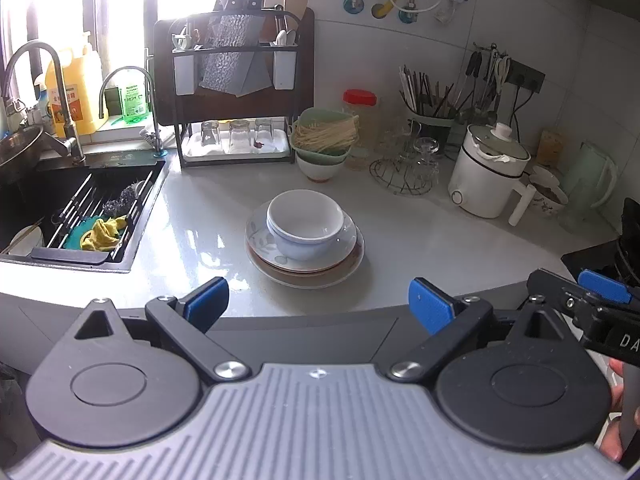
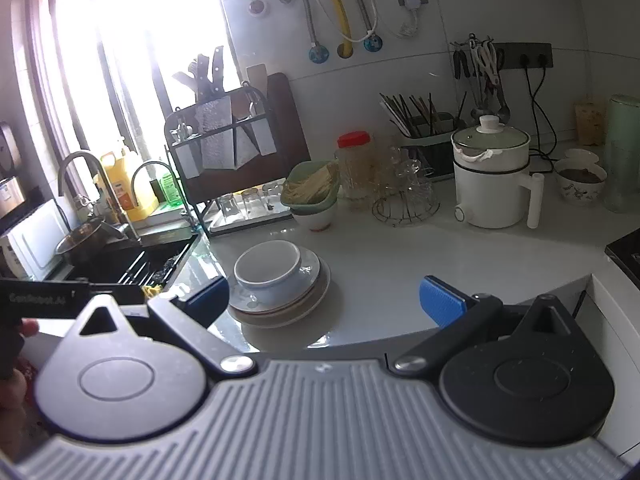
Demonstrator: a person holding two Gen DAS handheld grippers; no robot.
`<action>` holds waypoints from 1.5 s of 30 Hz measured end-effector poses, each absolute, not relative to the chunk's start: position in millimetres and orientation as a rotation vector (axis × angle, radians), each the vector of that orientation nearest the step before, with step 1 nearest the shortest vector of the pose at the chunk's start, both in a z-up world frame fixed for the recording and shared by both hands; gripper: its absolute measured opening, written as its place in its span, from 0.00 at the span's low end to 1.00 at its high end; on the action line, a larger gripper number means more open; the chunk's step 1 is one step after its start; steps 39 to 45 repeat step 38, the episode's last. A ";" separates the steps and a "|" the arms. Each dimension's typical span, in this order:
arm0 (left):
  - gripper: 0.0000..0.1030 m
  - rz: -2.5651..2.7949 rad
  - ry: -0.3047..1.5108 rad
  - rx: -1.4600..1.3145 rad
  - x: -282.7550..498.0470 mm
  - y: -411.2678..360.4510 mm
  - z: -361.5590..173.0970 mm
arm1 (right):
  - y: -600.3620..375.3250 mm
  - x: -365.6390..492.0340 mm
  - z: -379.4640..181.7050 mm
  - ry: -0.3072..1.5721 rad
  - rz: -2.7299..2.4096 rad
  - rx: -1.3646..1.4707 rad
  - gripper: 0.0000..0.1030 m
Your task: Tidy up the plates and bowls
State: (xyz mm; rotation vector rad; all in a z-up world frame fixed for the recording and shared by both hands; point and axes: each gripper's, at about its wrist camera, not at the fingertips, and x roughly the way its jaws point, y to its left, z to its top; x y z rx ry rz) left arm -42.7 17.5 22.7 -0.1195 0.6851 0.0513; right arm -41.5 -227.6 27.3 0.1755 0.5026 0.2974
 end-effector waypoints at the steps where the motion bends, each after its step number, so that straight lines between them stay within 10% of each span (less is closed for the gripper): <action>1: 0.96 0.047 0.686 -0.120 -42.7 16.9 22.4 | -227.6 -42.4 26.5 0.502 0.294 0.173 1.00; 45: 0.96 0.041 0.656 -0.148 -77.8 12.6 18.1 | -222.6 -63.9 24.3 0.453 0.283 0.170 1.00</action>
